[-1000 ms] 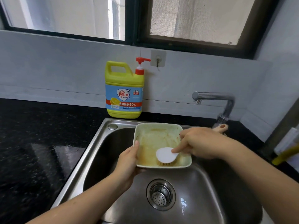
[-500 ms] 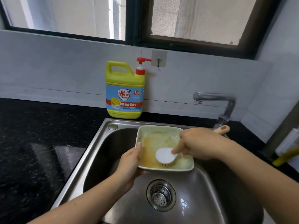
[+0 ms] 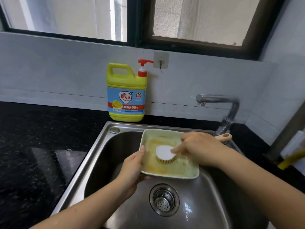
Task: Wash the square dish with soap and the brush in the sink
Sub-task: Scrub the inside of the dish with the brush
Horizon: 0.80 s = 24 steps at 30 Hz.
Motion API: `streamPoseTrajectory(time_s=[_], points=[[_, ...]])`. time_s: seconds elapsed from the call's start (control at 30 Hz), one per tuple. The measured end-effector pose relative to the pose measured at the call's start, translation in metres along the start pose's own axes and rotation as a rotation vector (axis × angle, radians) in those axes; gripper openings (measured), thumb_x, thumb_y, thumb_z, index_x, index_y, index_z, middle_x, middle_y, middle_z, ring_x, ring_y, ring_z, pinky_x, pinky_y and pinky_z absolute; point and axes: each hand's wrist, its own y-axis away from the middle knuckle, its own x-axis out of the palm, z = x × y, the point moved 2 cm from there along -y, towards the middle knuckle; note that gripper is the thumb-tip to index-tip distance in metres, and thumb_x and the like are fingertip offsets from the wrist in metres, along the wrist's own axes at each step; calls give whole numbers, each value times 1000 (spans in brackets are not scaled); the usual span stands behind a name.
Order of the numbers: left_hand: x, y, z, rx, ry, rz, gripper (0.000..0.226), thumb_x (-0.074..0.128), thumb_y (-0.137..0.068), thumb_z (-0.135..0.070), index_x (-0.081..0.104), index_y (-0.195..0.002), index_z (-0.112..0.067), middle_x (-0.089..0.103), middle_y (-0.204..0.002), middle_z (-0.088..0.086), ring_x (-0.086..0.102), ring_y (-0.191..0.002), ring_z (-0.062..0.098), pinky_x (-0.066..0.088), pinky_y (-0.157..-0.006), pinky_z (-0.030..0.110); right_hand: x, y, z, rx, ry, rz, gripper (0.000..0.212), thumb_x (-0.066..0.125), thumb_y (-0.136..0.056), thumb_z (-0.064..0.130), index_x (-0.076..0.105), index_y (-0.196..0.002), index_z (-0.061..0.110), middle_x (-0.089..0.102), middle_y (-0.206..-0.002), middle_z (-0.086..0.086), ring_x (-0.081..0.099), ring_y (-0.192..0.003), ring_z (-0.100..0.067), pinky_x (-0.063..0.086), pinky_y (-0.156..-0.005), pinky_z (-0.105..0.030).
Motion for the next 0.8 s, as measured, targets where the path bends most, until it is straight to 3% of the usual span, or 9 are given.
streamPoseTrajectory(time_s=[0.13, 0.27, 0.47, 0.67, 0.73, 0.8], points=[[1, 1, -1, 9, -8, 8, 42, 43, -95, -44, 68, -106, -12, 74, -94, 12, 68, -76, 23, 53, -70, 39, 2, -1, 20, -139, -29, -57, 37, 44, -98, 31, 48, -131, 48, 37, -90, 10, 50, -101, -14, 28, -69, -26], [-1, 4, -4, 3, 6, 31, 40, 43, -96, -44, 68, -107, -14, 74, -99, 11, 70, -89, 28, 52, -86, 55, 4, -8, 9, -2, 99, -182, 41, 37, -100, 26, 42, -135, 47, 37, -92, 1, 49, -102, -24, 29, -67, -31], [1, 2, -3, 3, 2, 18, 40, 42, -96, -43, 67, -108, -13, 74, -96, 11, 69, -81, 24, 52, -85, 53, 6, -1, 4, -95, -97, 6, 33, 47, -95, 36, 53, -124, 52, 35, -83, 15, 50, -99, -12, 31, -71, -26], [0, 2, -1, 0, 34, 23, 35, 44, -97, -39, 67, -105, -14, 76, -86, 5, 71, -81, 22, 54, -85, 54, 15, -20, 21, 1, 100, -202, 38, 40, -99, 26, 48, -132, 44, 41, -92, 1, 51, -101, -25, 26, -66, -31], [0, 1, -1, -11, 40, 21, 35, 45, -97, -37, 67, -105, -12, 75, -87, 7, 71, -82, 23, 55, -83, 52, 19, -26, 26, 15, 200, -275, 33, 50, -93, 19, 59, -121, 35, 51, -91, -3, 54, -89, -27, 26, -60, -32], [0, 0, 0, -35, 54, 22, 33, 45, -97, -34, 66, -104, -10, 75, -88, 9, 71, -82, 23, 58, -75, 46, 23, -33, 27, 50, 326, -297, 22, 73, -70, 16, 71, -90, 26, 53, -71, -2, 54, -63, -23, 22, -50, -29]])
